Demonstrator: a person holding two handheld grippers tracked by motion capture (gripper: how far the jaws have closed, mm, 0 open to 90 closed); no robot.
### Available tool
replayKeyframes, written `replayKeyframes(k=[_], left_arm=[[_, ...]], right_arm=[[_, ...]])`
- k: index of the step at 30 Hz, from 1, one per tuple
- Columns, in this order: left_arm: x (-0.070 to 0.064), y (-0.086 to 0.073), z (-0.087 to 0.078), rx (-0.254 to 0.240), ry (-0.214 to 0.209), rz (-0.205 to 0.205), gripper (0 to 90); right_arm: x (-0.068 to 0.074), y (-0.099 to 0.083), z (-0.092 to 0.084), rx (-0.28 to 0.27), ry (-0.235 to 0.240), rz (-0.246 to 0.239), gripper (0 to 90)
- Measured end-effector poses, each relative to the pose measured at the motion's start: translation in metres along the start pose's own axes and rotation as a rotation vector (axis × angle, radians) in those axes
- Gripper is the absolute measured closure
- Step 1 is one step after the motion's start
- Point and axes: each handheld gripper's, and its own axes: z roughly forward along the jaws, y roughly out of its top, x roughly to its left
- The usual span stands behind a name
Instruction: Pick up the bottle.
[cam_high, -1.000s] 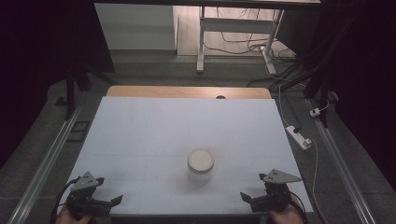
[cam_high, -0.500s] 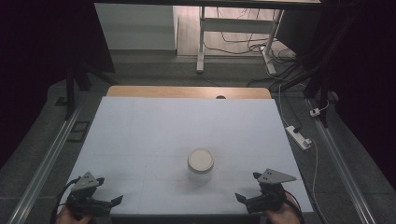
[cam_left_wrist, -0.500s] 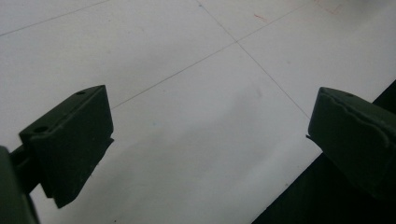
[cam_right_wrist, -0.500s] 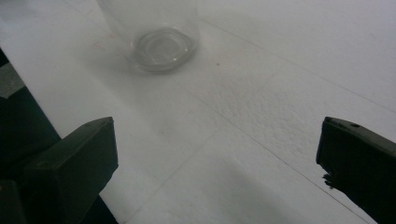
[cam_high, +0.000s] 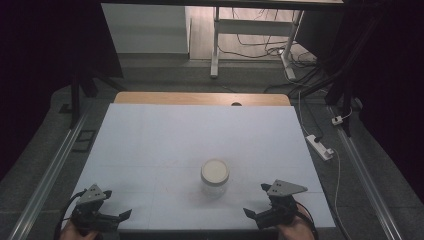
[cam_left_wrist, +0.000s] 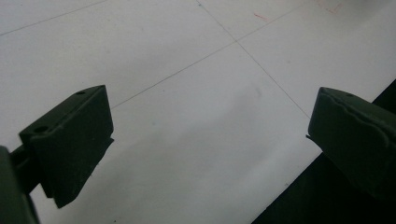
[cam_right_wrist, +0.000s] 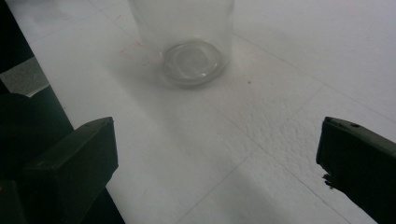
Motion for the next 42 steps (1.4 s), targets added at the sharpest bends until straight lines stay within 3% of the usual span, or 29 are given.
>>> replayKeyframes(k=[10,19,24,32,42], left_arm=[[0.000,0.000,0.000,0.002,-0.001,0.004,1.2],[0.000,0.000,0.000,0.003,-0.002,0.006,1.2],[0.000,0.000,0.000,0.004,-0.003,0.006,1.2],[0.000,0.000,0.000,0.005,-0.004,0.008,1.1],[0.000,0.000,0.000,0.008,-0.007,0.010,1.1]], right_arm=[[0.005,0.005,0.015,0.021,0.045,-0.009,0.0],[0.007,0.016,0.029,0.007,0.083,-0.004,0.0],[0.008,0.021,0.037,0.018,0.088,-0.004,0.0],[0.013,0.031,0.054,0.082,0.105,-0.022,0.0],[0.015,0.044,0.070,0.077,0.093,-0.038,0.0]])
